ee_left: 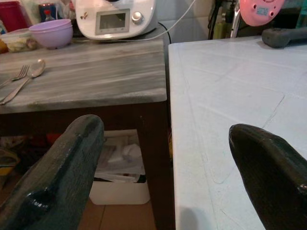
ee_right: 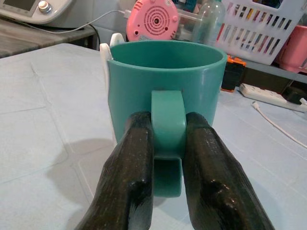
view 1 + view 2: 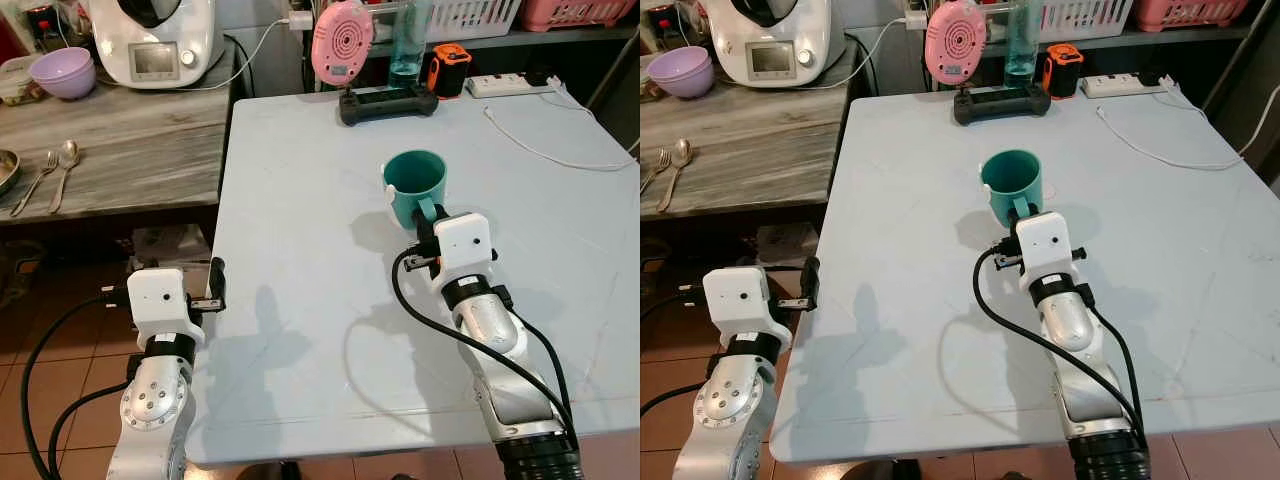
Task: Setting the table
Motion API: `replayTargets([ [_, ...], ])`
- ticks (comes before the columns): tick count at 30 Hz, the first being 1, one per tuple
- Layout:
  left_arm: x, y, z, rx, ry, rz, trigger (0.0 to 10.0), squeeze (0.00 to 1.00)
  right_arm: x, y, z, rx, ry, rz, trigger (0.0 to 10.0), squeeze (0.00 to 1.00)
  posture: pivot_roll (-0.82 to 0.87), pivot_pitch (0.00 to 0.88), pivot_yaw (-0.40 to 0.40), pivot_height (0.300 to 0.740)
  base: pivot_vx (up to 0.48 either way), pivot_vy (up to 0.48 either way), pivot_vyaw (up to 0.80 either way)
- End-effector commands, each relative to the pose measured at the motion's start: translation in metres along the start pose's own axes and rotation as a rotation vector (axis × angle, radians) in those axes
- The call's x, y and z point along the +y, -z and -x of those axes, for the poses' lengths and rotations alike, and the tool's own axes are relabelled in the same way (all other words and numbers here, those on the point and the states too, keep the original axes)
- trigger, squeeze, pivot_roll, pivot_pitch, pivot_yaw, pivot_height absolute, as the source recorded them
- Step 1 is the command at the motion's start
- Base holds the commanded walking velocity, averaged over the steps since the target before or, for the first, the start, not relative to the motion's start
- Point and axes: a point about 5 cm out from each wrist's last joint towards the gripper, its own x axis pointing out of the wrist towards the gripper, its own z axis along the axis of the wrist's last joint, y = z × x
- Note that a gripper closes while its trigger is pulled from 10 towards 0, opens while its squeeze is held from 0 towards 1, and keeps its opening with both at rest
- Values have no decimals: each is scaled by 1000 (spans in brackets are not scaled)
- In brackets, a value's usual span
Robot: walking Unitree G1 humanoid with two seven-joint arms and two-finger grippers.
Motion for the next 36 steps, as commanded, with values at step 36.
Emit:
replayTargets([
  [36,5,-4,-6,3,-5,-35,10000,0,0,-7,-2,-20,35,-21,10000,0,-49,118,92,740,-175,0,0],
])
